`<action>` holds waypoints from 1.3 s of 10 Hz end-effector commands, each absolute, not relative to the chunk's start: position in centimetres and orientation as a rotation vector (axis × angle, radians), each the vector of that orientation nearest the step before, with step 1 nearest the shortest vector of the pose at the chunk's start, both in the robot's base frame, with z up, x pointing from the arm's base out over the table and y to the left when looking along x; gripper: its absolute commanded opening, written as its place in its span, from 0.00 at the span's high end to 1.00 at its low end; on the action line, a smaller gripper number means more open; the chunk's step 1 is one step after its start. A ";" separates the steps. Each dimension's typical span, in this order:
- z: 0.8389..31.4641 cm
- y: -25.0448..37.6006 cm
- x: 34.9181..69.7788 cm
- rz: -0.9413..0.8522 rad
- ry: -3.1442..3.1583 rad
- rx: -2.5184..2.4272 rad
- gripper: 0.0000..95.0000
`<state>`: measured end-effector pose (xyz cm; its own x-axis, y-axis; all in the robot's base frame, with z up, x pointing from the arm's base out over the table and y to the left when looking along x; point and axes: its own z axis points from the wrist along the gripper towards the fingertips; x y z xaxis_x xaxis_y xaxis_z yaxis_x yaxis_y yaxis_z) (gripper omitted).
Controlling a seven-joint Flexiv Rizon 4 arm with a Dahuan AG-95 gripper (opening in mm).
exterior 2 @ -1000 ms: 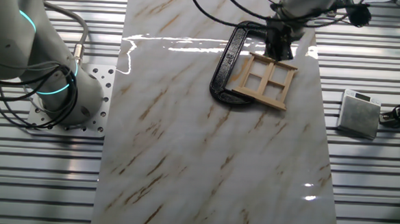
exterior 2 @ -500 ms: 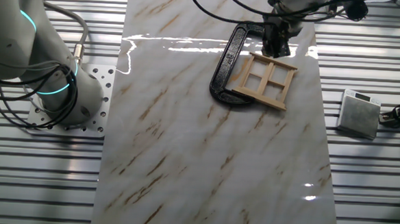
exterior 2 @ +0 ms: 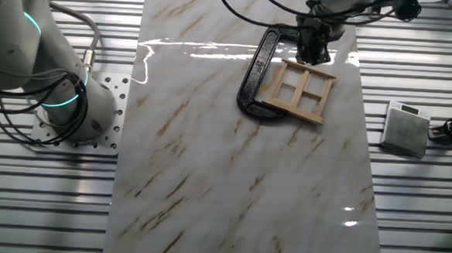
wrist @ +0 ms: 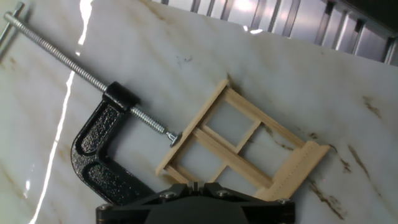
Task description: Open a sliding window
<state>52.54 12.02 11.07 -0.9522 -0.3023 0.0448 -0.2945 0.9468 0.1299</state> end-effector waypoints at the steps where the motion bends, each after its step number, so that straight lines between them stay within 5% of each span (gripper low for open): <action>1: 10.8 11.9 52.6 -0.144 -3.061 0.231 1.00; 13: 5.6 8.7 52.2 -0.109 -3.075 0.155 1.00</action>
<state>52.08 8.64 5.49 -0.9931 -0.1036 0.0554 -0.0996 0.9924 0.0720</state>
